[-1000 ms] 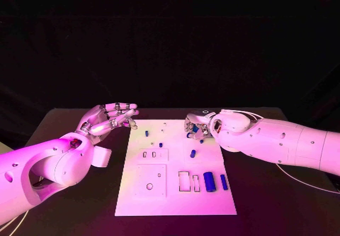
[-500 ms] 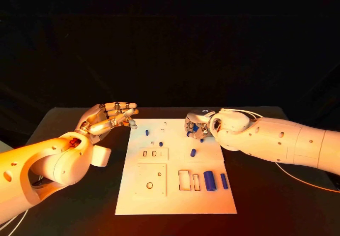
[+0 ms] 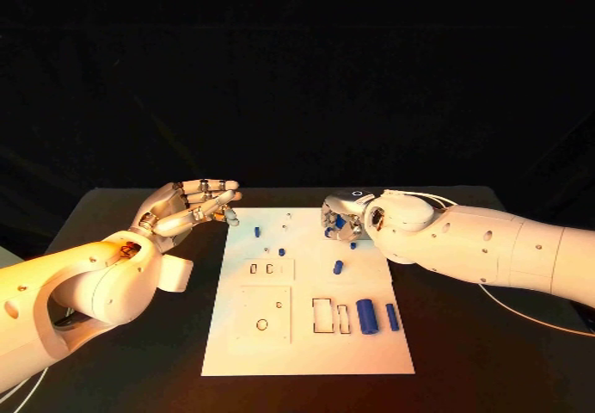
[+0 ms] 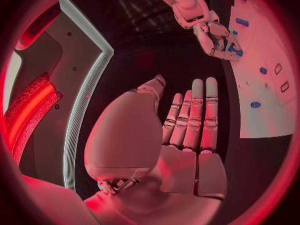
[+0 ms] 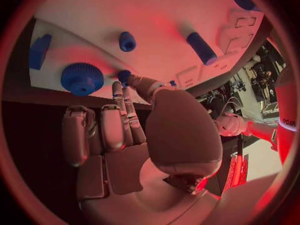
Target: Assemble the parts on the task board
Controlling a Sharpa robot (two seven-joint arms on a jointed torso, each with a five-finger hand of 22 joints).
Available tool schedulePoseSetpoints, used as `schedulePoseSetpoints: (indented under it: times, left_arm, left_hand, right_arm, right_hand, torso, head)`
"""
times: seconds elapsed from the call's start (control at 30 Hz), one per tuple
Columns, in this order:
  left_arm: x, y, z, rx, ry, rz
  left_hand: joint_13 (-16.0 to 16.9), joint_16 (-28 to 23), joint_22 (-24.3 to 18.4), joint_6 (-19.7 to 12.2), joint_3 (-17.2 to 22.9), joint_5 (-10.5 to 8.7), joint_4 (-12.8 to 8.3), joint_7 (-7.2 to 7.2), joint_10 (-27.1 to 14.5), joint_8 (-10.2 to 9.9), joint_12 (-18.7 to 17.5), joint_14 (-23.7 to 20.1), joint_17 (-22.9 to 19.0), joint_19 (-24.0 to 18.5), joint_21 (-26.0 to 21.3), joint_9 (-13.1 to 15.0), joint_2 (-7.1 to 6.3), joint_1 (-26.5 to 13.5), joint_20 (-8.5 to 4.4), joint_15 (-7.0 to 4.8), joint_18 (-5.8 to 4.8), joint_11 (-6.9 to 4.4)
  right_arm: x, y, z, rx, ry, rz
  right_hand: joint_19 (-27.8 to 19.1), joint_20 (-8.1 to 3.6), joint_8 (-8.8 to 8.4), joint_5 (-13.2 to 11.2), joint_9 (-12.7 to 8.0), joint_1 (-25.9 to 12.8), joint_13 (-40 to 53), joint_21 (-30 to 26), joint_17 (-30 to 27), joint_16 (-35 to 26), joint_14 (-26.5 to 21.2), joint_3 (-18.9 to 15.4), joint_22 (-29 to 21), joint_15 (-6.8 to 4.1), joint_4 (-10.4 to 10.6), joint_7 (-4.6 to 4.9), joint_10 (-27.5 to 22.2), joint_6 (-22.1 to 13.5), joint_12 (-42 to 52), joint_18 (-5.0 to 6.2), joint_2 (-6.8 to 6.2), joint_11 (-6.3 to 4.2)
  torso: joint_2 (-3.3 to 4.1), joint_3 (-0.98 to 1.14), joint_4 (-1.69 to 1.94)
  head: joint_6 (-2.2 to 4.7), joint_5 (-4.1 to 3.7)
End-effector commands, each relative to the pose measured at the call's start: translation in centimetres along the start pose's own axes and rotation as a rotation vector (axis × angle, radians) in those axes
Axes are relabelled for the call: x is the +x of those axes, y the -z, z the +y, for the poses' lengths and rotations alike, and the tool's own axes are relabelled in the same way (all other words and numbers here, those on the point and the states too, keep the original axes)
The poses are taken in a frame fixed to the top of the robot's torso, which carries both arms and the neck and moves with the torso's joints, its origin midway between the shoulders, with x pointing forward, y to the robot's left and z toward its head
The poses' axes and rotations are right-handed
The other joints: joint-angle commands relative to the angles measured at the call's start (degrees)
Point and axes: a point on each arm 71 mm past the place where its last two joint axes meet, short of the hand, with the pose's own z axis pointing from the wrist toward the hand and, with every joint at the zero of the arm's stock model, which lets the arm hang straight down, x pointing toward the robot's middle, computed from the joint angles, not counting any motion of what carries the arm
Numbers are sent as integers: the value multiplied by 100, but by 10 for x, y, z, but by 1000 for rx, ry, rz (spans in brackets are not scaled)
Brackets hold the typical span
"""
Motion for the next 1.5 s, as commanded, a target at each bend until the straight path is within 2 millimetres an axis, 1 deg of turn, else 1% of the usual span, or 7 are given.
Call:
schedulePoseSetpoints:
  times: [0.03,0.3,0.6,0.87,1.0,1.23,1.5]
  left_arm:
    - [2,0,-1,4,14,20]
    - [3,-1,-1,2,15,21]
    - [3,-1,-1,2,16,21]
    - [2,-1,-1,2,16,21]
    - [2,-1,-1,2,15,19]
    - [0,-1,-1,0,13,13]
    - [-1,-1,-1,1,11,9]
  left_hand:
    - [-3,35,6,-22,-2,-37,32,252,-2,-4,-24,-29,5,-44,23,-4,7,-19,-16,-9,99,15]
    - [-3,43,14,-26,-6,-38,37,256,-7,-6,-27,-34,7,-53,36,-5,11,-24,-14,-6,99,19]
    - [-3,43,14,-26,-6,-38,37,256,-7,-6,-27,-34,7,-53,36,-5,11,-24,-14,-6,99,19]
    - [-3,49,21,-27,-5,-38,40,259,-8,-7,-27,-37,8,-59,46,-5,19,-25,-12,-5,99,20]
    - [-3,49,21,-27,-5,-38,40,259,-8,-7,-27,-37,8,-59,46,-5,19,-25,-12,-5,99,20]
    - [-3,49,21,-27,-5,-38,40,259,-8,-7,-27,-37,8,-59,46,-5,19,-25,-12,-5,99,20]
    - [-2,57,29,-27,-3,-38,41,261,-9,-6,-27,-40,10,-67,58,-5,28,-24,-10,-4,100,21]
  right_arm:
    - [1,0,0,16,26,1]
    - [3,-1,2,12,27,3]
    - [7,-3,2,16,31,24]
    - [2,-1,5,7,18,-55]
    - [-3,0,7,17,7,-113]
    - [-15,-6,15,18,-11,-209]
    - [-23,-16,28,11,-21,-268]
  right_hand:
    - [-50,-8,-29,24,9,-5,-6,-33,-5,4,117,22,189,33,5,5,-46,-51,-31,-5,-37,8]
    - [-19,-23,76,32,102,98,37,-1,-9,29,115,142,254,-13,-44,-51,137,89,21,-15,62,-54]
    - [-17,-29,89,29,117,110,39,1,-10,33,115,156,261,-17,-61,-53,157,100,17,-15,59,-59]
    - [56,-81,244,23,244,180,92,78,-32,49,114,226,392,-89,-143,-121,431,291,68,-42,166,-141]
    - [113,-120,327,222,342,191,116,139,-10,79,126,276,494,-121,-193,-135,538,344,46,-65,240,-162]
    - [146,-126,354,375,405,187,122,175,-21,88,126,304,554,-120,-245,-124,563,322,17,-77,242,-167]
    - [135,-127,357,402,421,185,122,164,-57,75,119,310,537,-119,-266,-119,559,310,6,-73,230,-163]
  torso:
    - [3,1,7]
    - [2,2,13]
    - [4,8,8]
    - [-1,12,23]
    - [-5,10,19]
    - [-11,10,1]
    - [-9,5,34]
  head:
    - [-13,-6]
    - [-23,-10]
    - [-34,-5]
    - [-31,-5]
    - [-19,-8]
    - [1,8]
    - [4,1]
